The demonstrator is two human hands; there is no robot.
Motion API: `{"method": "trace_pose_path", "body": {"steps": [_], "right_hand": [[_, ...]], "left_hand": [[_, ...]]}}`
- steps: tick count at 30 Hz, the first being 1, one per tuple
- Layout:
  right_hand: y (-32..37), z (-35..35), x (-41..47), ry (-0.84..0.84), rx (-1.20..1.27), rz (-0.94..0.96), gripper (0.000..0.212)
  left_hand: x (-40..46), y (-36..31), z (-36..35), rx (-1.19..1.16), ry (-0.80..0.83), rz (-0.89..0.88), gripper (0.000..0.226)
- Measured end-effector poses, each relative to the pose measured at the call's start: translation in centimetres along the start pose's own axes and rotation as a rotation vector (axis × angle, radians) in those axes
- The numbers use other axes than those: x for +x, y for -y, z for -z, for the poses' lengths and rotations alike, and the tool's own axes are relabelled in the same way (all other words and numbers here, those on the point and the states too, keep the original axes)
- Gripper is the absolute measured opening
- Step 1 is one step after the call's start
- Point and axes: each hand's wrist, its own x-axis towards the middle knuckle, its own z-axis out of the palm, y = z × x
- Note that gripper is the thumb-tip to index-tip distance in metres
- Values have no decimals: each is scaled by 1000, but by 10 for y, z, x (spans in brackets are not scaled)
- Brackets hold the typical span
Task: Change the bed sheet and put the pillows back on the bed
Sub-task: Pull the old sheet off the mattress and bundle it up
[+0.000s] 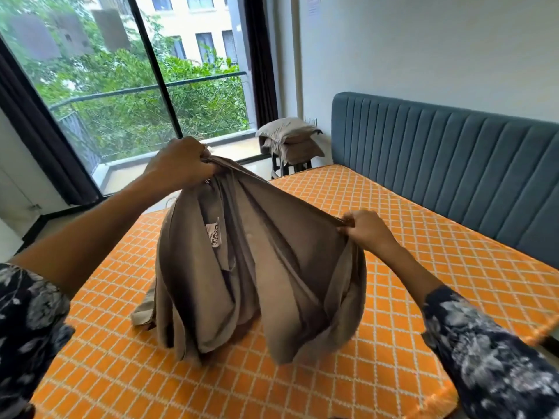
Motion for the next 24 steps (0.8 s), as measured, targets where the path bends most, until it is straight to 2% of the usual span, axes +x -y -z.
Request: {"method": "trace_pose_path", "body": {"steps": [3, 6, 9, 11, 13, 15, 17, 18, 19, 22, 23, 24], "right_hand": [[-4, -15, -12, 20, -155, -115, 17], [-5, -51, -37, 90, -169, -205, 15], [-10, -59, -41, 24, -145, -377, 23], [-13, -36, -21, -83, 128, -526, 26], [-7, 4, 10, -185, 631, -570, 18], [4, 51, 37, -320, 1068, -532, 14], [23, 82, 45, -454, 1319, -435, 10], [35, 88, 42, -523, 1381, -383, 3], [43, 87, 39, -598, 1406, -344, 8], [34, 44, 25, -727, 1374, -413, 44], [22, 19, 21, -699, 1340, -487, 47], [16, 0, 13, -597, 1300, -535, 39]], "left_hand": [[-1, -1, -1, 2, -19, -19, 23], [-3, -3, -3, -1, -31, -26, 21], [-5, -4, -2, 5, -30, -8, 34], [-5, -4, 2, 13, -30, 1, 38], [-3, -2, 7, -6, -34, 3, 29], [-3, -2, 16, 3, -66, 11, 24], [-1, -3, 28, 1, -126, 18, 29], [-1, -3, 34, 17, -157, 8, 39], [-3, -5, 43, 24, -183, 15, 49], [-7, -7, 67, 24, -289, 59, 52], [-10, -8, 75, -1, -309, 91, 48], [-13, -8, 83, -8, -320, 97, 47]]}}
